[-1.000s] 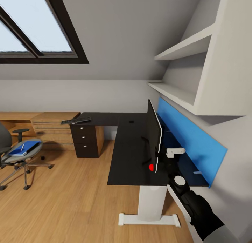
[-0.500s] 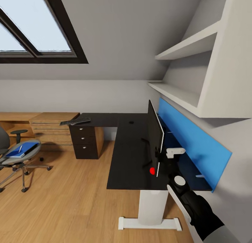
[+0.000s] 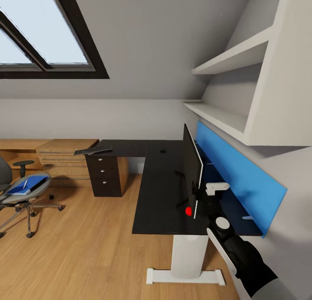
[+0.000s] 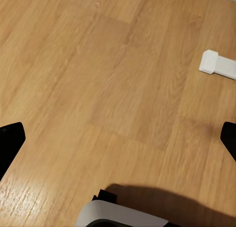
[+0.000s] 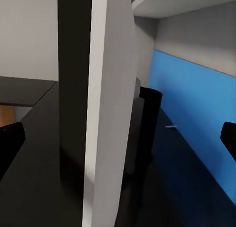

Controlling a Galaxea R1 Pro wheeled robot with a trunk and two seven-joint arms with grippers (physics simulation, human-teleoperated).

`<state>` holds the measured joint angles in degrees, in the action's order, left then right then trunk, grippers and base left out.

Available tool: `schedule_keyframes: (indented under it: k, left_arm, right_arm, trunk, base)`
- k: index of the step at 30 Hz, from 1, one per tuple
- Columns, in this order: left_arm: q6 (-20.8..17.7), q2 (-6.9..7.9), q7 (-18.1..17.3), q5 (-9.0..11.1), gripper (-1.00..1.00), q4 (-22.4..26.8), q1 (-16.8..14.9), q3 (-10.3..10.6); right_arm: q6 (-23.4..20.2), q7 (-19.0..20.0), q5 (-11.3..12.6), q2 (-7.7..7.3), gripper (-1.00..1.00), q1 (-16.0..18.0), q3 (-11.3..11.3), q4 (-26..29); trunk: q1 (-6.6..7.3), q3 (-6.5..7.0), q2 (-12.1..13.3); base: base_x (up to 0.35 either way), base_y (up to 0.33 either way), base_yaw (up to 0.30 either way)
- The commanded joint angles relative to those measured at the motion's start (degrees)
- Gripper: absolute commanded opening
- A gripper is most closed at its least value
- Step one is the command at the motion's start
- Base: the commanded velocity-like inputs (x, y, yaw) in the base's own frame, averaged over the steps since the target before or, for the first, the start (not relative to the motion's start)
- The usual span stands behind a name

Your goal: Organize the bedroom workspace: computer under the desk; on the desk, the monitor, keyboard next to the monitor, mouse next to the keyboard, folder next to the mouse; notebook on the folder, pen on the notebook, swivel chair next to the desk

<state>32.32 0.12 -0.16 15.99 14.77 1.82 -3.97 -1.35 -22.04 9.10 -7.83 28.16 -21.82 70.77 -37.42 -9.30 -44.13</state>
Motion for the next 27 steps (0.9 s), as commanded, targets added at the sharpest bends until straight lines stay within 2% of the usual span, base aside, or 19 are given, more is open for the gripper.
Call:
schedule_keyframes:
  k: [1, 27]
  left_arm:
    - [0.0, -0.03, 0.0, -0.2, 1.0, 0.1, 0.0, -0.3]
    - [0.0, -0.03, 0.0, -0.2, 1.0, 0.1, 0.0, -0.3]
  right_arm:
    - [-0.1, -0.5, 0.4, -0.08, 1.0, 0.1, -0.2, 0.1]
    - [-0.1, -0.5, 0.3, -0.08, 1.0, 0.1, -0.2, 0.1]
  trunk:
    - [-0.02, -0.02, -0.1]
    - [-0.02, 0.93, -0.1]
  base:
    - [0.0, 0.0, 0.0]
    - [0.0, 0.0, 0.0]
